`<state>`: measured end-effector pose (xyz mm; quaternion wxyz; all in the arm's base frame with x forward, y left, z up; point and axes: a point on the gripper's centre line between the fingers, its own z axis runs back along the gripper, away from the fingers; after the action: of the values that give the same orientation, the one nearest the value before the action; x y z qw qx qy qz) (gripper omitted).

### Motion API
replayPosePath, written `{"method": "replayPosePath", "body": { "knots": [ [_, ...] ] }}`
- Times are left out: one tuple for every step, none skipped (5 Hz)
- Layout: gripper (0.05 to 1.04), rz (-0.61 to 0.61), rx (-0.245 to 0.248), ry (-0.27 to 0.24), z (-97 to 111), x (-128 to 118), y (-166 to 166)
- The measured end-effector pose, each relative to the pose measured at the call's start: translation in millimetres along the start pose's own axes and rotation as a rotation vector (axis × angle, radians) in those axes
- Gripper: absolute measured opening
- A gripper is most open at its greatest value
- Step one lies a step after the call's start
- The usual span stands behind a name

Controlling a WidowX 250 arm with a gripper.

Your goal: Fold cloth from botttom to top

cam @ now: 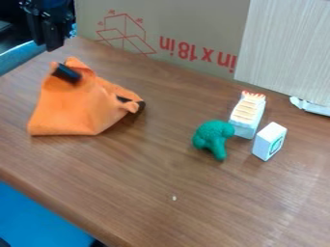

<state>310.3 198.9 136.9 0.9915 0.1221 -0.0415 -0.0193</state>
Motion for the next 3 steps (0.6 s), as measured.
{"method": "replayPosePath", "body": {
  "knots": [
    [0.776, -0.012, 0.018, -0.041, -1, 4, 4],
    [0.992, -0.015, 0.035, -0.093, 4, 6, 4],
    [1.001, 0.011, 0.022, -0.148, 15, 2, 6]
  ]
}}
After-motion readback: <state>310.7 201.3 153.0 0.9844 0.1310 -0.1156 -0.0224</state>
